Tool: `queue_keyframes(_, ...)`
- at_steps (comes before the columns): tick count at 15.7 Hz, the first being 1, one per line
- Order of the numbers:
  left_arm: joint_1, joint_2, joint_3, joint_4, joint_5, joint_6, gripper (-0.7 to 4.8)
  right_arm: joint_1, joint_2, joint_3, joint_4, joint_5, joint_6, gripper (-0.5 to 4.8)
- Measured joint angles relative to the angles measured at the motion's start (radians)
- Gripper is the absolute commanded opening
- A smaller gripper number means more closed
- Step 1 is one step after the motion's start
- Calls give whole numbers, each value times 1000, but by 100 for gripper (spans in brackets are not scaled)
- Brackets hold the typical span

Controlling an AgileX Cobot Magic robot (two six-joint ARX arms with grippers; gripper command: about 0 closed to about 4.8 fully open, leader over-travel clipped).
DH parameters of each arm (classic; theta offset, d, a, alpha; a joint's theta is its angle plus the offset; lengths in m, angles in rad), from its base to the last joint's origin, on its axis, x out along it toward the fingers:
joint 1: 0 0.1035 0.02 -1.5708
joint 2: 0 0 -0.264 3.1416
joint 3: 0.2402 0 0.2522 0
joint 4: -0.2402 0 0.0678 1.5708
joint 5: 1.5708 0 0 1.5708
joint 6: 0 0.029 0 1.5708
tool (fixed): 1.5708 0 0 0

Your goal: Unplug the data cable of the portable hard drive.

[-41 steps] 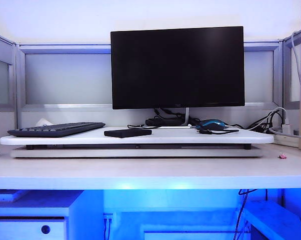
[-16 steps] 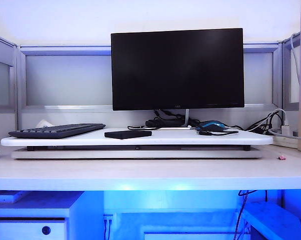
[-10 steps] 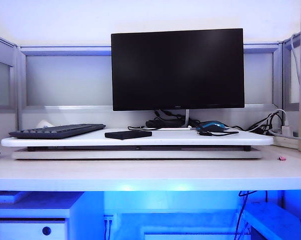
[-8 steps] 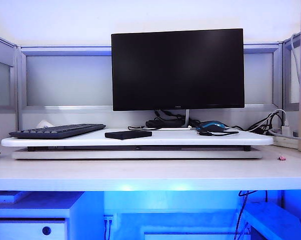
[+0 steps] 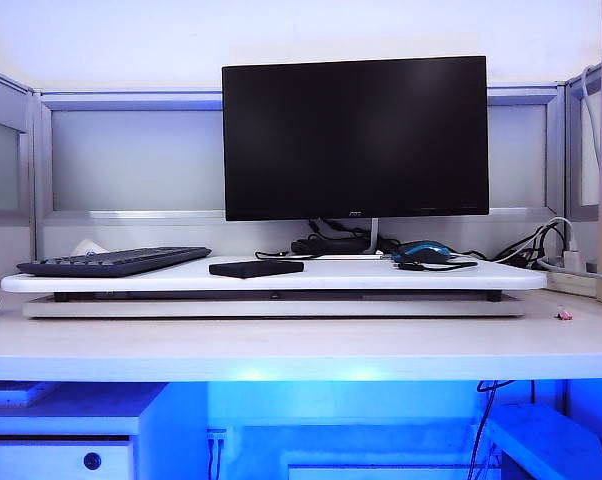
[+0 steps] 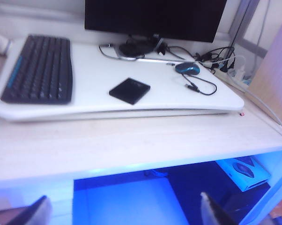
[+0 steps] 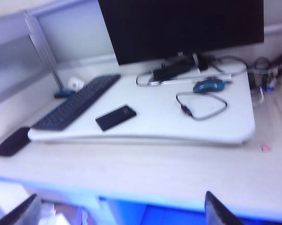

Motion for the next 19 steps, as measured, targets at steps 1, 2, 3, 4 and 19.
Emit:
queue_keyframes(1,0,-1,-36,43,1,-13,388,0,0,-27,45,0,0,479)
queue_keyframes(2,0,0,-103,115,0,-31,388,0,0,-88,123,0,0,479)
queue_keyframes(3,0,0,-135,145,0,-40,388,0,0,-125,150,0,0,479)
queue_keyframes(4,0,-1,-176,197,0,-50,372,0,-1,-172,174,1,0,479)
queue_keyframes(19,0,-1,-479,463,-107,-72,285,1,-2,-526,412,310,-17,435)
